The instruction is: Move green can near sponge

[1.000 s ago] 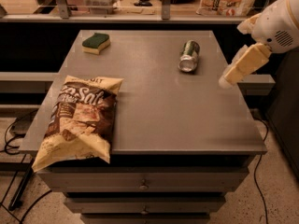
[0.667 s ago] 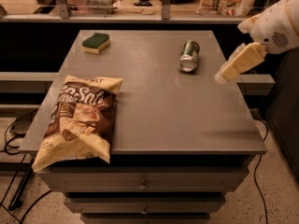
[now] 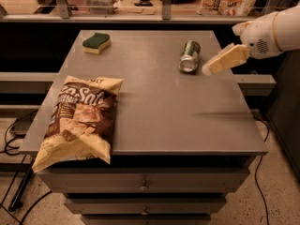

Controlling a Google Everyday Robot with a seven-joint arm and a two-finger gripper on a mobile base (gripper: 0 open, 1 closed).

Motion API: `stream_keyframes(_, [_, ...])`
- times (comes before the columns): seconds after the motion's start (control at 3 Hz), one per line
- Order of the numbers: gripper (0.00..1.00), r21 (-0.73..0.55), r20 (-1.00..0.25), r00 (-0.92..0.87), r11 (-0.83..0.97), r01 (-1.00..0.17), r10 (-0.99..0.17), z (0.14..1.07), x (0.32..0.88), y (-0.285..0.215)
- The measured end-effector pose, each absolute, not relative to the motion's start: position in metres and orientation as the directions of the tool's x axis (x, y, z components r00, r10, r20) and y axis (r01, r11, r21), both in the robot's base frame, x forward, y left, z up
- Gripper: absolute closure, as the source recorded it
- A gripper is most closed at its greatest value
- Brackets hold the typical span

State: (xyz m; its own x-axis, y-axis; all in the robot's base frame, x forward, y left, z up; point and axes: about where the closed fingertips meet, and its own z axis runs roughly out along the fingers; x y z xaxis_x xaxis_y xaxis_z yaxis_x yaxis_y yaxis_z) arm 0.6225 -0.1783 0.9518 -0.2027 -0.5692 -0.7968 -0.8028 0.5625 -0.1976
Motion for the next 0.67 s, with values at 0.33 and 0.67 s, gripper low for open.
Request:
stream_keyframes(0.33, [0.00,-0.168,-0.837,-0.216,0.612,-0.773,-0.503,0.934,0.646,-0.170])
stream_keyframes(0.67, [0.00,-0.138,-0.863,-0.236,0.658,-0.741,-0.447,0.916,0.668,-0.161])
